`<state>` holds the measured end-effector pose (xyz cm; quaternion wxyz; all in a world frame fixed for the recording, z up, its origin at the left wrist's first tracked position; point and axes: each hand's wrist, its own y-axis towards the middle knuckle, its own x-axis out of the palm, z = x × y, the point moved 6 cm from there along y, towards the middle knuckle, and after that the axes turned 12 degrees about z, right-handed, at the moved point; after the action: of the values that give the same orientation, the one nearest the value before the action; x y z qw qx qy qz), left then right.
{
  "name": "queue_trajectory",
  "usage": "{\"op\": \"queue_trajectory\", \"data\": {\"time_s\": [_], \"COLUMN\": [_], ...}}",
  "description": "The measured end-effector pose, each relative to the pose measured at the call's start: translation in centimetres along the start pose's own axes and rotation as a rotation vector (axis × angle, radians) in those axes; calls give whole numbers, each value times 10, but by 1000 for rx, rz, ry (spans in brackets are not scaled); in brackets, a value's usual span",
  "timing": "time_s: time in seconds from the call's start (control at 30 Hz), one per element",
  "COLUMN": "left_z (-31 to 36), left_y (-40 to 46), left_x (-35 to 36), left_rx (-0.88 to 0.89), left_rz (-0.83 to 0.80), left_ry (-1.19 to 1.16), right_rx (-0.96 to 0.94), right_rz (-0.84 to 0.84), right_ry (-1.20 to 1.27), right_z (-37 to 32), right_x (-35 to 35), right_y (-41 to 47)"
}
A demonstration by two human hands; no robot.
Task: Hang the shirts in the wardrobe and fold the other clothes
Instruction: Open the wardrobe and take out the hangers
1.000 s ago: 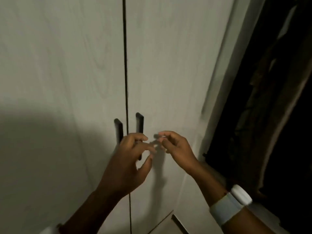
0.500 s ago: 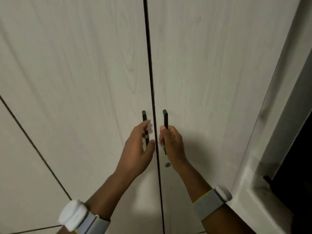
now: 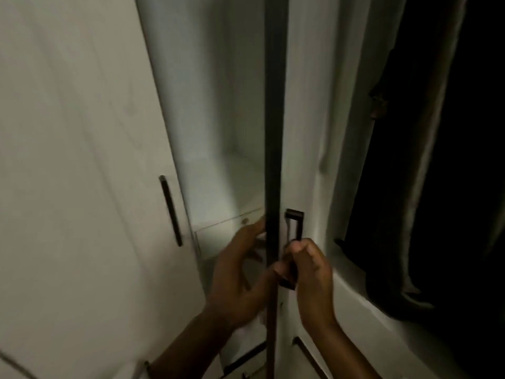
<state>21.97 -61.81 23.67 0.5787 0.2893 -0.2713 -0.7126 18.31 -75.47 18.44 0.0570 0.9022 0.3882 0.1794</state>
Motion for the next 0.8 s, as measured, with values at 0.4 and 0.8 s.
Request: {"op": "queue_trajectory", "data": {"time_s": [0.4,0.8], "left_z": [19,-19], "left_y": [-26,-4], "left_x": [224,298], "left_rx": [91,162], "left_rz": [-486,-744], "left_ry": [9,45], "right_rx": [109,53], "right_rz": [479,808], "right_ry": [-162,-119], "right_z": [-38,-24], "right_x": [-202,-251], "right_y": [96,146]}}
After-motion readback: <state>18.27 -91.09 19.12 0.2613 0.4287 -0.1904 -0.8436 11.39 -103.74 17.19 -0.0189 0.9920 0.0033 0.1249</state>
